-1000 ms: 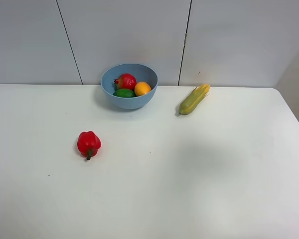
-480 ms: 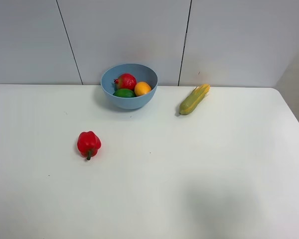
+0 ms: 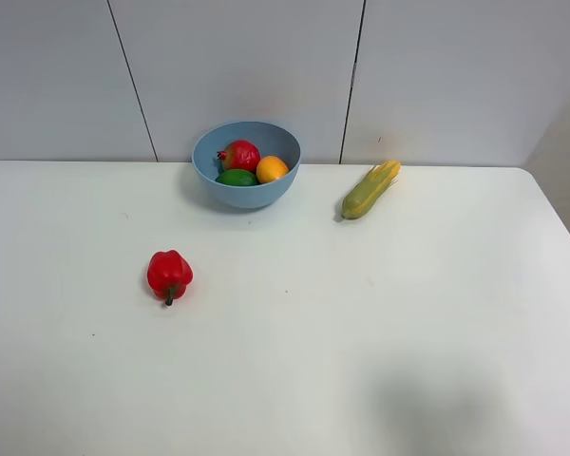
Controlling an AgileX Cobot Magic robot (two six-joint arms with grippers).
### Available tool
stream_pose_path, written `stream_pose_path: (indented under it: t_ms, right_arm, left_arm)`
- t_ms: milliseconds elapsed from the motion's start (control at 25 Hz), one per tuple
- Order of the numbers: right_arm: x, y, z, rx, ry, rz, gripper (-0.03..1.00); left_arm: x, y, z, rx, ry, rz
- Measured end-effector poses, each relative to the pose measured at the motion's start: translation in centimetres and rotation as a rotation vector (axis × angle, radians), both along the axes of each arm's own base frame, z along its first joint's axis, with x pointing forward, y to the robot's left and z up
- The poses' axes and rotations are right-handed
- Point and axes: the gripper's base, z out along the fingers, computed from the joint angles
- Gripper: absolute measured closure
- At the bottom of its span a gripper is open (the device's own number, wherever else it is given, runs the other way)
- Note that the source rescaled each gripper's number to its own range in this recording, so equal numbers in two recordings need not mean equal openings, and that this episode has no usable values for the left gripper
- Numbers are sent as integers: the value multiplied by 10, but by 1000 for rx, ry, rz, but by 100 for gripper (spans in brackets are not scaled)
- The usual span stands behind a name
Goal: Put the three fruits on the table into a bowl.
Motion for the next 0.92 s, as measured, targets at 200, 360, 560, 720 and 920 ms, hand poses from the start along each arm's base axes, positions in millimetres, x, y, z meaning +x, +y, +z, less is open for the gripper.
stream_pose_path:
  t_ms: [200, 360, 560, 720, 920]
  right_arm:
    - [0, -2, 0, 8, 0, -32, -3]
    - [0, -2, -1, 15, 2, -38, -3]
    - [0, -3, -1, 13, 2, -39, -3]
    - [0, -3, -1, 13, 2, -39, -3]
    - [0, -3, -1, 13, 2, -39, -3]
  left_arm:
    - [0, 0, 0, 0, 0, 0]
    - [0, 0, 0, 0, 0, 0]
    - [0, 0, 0, 0, 0, 0]
    - [0, 0, 0, 0, 0, 0]
    - [0, 0, 0, 1, 0, 1]
